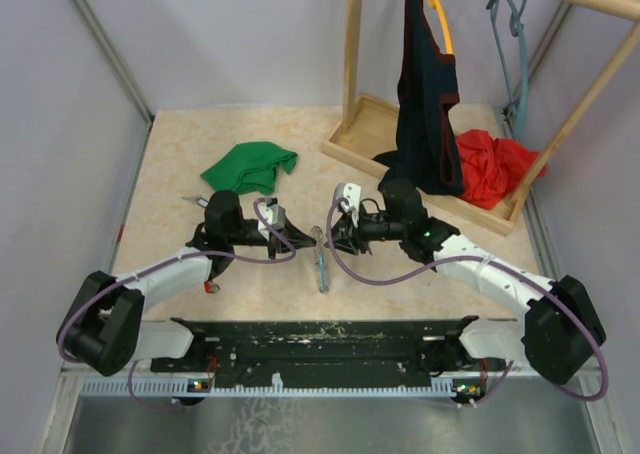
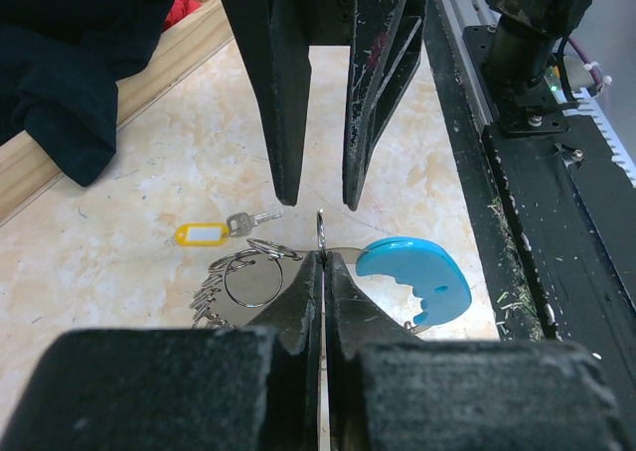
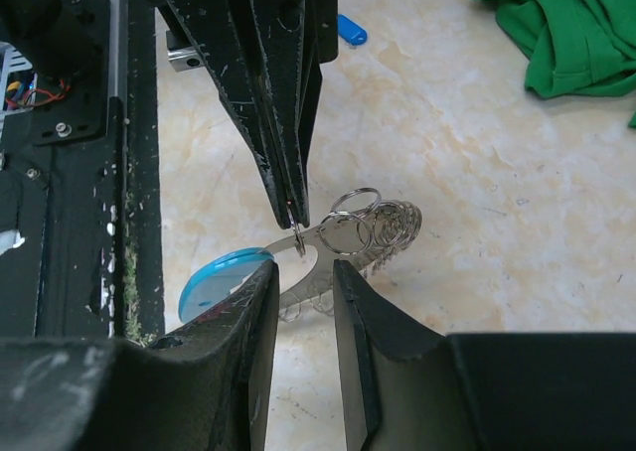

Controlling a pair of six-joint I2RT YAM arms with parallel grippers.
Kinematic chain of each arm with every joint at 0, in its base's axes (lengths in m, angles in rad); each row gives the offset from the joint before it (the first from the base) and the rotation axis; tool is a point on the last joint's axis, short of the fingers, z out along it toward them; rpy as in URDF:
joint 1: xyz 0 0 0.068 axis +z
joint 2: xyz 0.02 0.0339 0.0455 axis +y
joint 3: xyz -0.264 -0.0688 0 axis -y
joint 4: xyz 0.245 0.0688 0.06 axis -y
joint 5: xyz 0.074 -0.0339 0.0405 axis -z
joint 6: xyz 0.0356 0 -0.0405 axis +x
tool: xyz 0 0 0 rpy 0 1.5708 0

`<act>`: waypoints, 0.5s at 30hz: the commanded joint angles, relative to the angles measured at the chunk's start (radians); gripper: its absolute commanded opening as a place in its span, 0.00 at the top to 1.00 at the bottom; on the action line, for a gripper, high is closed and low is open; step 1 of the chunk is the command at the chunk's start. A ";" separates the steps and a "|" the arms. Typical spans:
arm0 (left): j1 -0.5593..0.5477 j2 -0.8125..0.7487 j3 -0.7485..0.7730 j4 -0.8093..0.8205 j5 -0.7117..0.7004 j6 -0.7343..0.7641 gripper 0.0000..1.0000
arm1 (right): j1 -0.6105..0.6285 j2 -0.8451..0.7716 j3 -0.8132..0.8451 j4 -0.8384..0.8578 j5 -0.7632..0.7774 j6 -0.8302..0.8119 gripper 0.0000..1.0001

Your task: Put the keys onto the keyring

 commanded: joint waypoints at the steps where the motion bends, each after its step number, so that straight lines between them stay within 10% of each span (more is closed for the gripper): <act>1: -0.004 0.002 -0.002 0.048 0.033 -0.008 1.00 | 0.013 0.009 0.029 0.055 -0.055 -0.039 0.72; 15: -0.005 0.009 0.004 0.053 0.047 -0.017 1.00 | 0.025 0.032 0.050 0.046 -0.070 -0.057 0.83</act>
